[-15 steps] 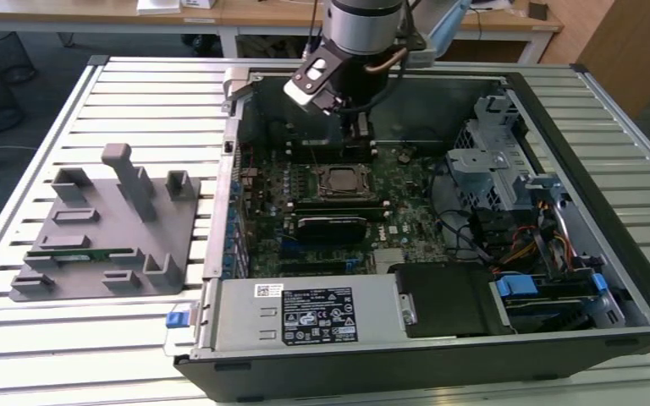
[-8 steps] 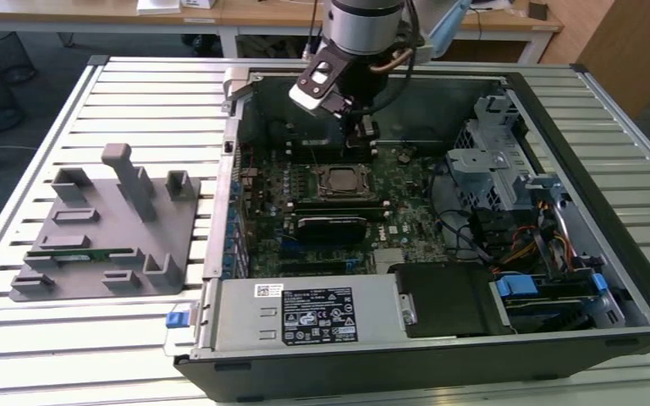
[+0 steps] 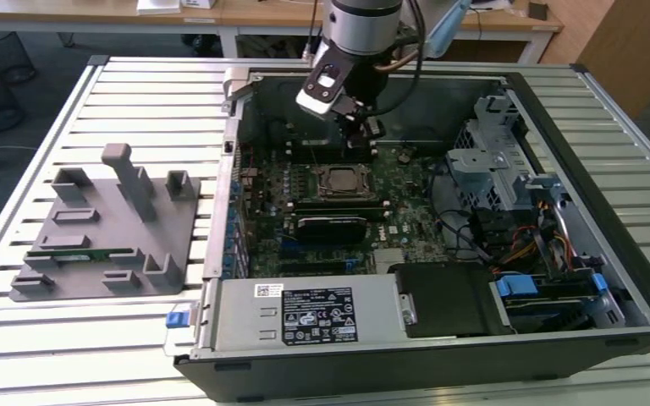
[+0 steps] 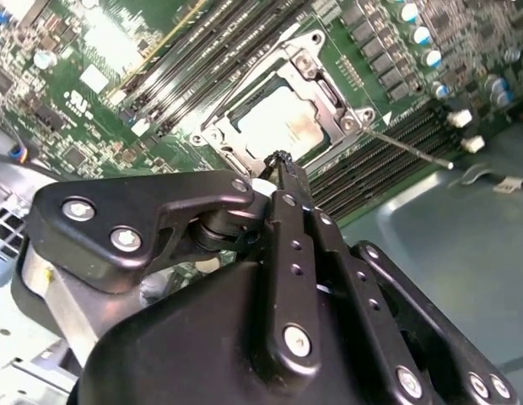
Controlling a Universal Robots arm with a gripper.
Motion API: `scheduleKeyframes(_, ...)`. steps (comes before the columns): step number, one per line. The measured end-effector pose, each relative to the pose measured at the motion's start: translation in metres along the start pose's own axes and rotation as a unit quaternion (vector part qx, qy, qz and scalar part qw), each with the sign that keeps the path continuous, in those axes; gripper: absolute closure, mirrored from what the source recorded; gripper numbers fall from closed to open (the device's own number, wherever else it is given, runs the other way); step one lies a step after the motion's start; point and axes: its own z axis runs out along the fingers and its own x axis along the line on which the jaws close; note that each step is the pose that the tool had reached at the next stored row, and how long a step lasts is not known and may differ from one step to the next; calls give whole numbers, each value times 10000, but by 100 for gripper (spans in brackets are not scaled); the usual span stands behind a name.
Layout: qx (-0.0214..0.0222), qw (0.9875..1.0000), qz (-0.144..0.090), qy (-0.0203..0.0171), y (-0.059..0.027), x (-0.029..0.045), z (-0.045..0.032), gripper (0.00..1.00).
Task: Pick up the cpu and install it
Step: 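Install the first cpu locking lever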
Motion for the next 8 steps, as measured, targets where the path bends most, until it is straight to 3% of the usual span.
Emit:
scheduleKeyframes(4,34,9996,-289,-61,0,0,3,89)
scheduleKeyframes(8,29,9979,-648,-58,0,0,5,89)
